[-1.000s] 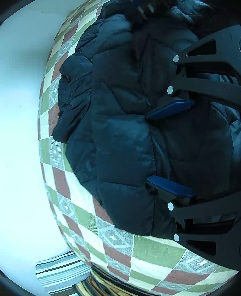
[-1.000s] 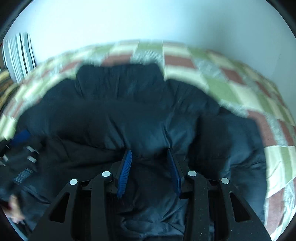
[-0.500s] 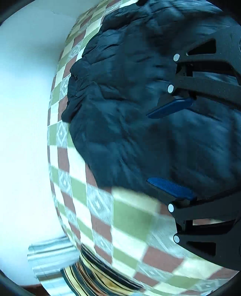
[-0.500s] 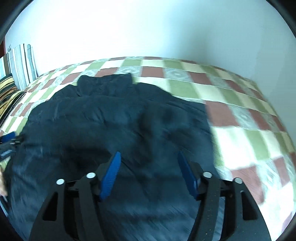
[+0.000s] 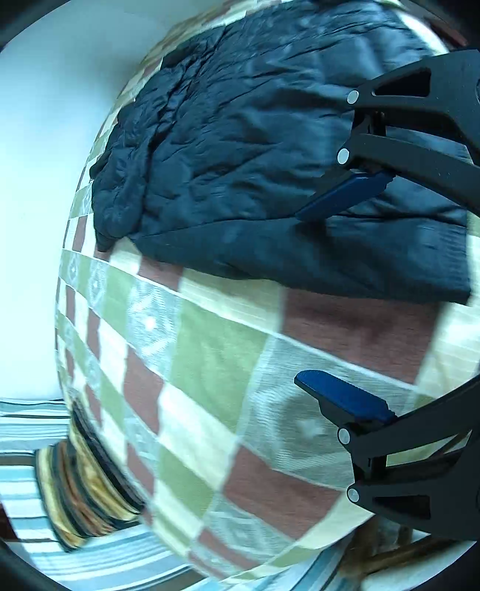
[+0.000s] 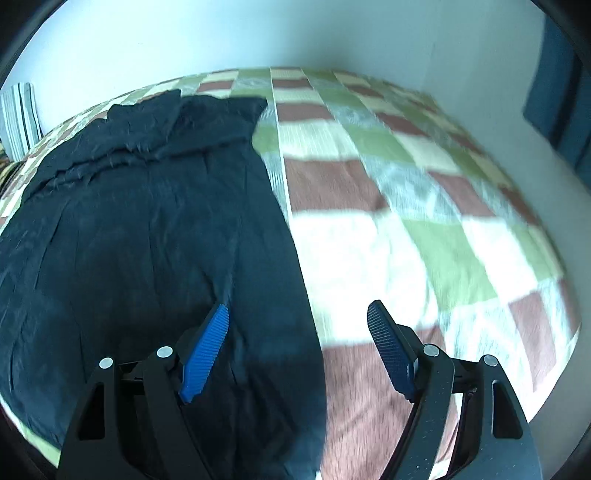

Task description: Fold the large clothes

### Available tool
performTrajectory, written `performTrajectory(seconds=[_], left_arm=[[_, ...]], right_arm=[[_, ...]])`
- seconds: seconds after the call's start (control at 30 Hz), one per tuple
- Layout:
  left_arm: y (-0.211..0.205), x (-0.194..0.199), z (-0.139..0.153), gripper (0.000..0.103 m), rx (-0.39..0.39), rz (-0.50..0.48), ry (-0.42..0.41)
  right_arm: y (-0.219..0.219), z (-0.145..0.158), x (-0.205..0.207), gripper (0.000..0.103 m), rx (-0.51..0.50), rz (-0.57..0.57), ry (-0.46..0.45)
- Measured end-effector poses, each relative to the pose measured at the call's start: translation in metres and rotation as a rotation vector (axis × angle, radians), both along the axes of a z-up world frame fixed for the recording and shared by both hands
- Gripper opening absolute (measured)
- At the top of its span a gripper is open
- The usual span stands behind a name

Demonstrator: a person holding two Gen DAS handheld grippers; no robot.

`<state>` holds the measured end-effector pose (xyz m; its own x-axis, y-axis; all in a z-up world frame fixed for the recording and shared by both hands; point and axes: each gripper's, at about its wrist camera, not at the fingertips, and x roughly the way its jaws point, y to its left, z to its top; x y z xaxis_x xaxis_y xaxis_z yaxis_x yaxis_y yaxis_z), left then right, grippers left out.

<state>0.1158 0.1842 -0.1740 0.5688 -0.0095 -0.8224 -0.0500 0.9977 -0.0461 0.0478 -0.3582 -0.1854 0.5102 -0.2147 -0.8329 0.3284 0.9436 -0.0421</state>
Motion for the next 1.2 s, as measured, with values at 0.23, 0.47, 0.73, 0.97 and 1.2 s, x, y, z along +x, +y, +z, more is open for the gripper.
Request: performTrajectory(seconds=[0.23, 0.47, 0.73, 0.97, 1.2], left_arm=[[0.004, -0.025, -0.020, 0.083, -0.080, -0.001, 0.040], [-0.004, -0.035, -0.019, 0.083, -0.079, -0.062, 0.042], [-0.013, -0.044, -0.023, 0.045, -0.156, -0.103, 0.042], [-0.021, -0.050, -0.014, 0.014, -0.153, -0.137, 0.010], [-0.008, -0.067, 0.019, 0.010, -0.214, -0.117, -0.084]], right_arm=[[0.000, -0.017, -0.027, 0.076, 0.124, -0.019, -0.012], [0.018, -0.018, -0.044, 0.058, 0.162, 0.024, -0.031], [0.023, -0.016, -0.051, 0.040, 0.219, 0.019, -0.047], [0.031, -0.010, -0.057, 0.015, 0.227, 0.030, -0.079], [0.031, 0.005, -0.073, 0.011, 0.265, 0.031, -0.131]])
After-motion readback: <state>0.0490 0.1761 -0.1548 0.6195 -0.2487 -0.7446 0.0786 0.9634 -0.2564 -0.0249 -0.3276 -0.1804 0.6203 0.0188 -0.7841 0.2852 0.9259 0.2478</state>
